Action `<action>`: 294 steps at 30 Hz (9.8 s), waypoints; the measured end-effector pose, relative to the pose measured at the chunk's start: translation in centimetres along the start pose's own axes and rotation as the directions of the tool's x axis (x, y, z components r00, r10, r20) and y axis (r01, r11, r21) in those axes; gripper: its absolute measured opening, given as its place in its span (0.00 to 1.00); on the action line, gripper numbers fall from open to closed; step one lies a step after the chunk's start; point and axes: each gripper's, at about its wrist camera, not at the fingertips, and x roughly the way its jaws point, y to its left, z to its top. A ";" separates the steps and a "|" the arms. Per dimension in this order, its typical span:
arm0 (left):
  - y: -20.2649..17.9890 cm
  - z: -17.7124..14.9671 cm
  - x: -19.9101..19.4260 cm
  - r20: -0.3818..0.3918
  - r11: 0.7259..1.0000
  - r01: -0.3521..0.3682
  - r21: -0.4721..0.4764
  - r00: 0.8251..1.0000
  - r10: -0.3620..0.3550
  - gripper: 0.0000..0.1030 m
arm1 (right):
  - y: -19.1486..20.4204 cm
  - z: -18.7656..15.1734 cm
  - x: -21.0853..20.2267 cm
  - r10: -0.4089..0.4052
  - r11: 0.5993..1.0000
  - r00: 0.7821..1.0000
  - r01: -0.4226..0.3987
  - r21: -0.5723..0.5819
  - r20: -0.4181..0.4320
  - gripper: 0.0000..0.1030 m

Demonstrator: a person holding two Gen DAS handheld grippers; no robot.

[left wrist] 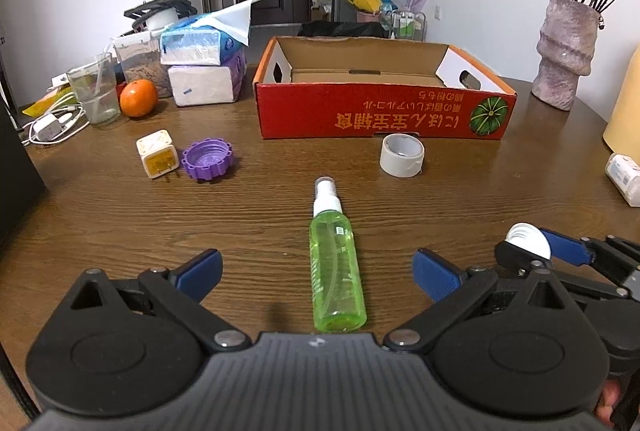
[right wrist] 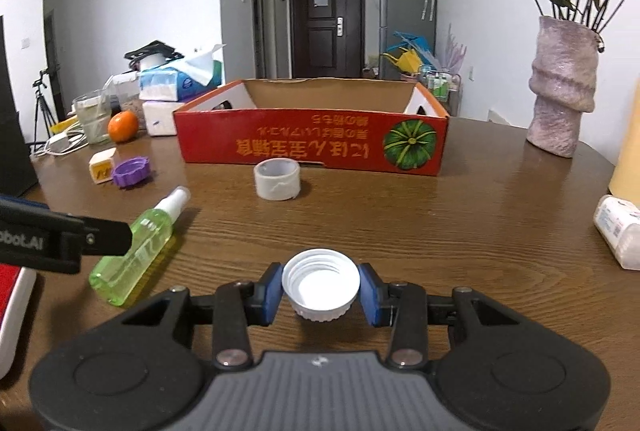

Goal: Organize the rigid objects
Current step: 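Grasp the green spray bottle with the left tool while the right tool lifts the white cap, then carry the green spray bottle and white cap over the red box with both tools, then open both tools to drop the spray bottle and white cap into the box, then withdraw both tools from the box back over the table, then move the left tool toward the white plug adapter while the right tool grasps the white tape roll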

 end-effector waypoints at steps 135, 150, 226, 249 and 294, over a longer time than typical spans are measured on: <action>-2.8 19.1 13.7 0.130 0.996 0.022 -0.086 0.991 -0.011 0.31 | -3.9 16.5 12.5 -0.059 0.995 0.973 0.039 0.092 0.223 0.38; 0.6 19.1 17.0 0.142 0.986 -0.058 -0.159 0.986 0.081 0.31 | -3.1 17.4 17.7 -0.070 0.995 0.983 0.056 0.084 0.170 0.38; 1.8 9.5 -1.9 0.214 0.986 -0.086 -0.146 0.970 0.116 1.00 | -2.5 8.5 -0.6 -0.086 0.996 0.980 0.080 0.044 0.179 1.00; 3.4 1.8 -7.0 0.201 0.993 -0.071 -0.096 0.975 0.090 1.00 | 0.1 2.8 -6.8 -0.075 0.996 0.983 0.082 -0.031 0.169 1.00; 13.6 0.7 -1.8 0.129 0.972 -0.117 -0.202 0.981 0.145 1.00 | 4.7 4.6 5.4 -0.042 0.999 0.997 0.042 0.008 0.069 0.90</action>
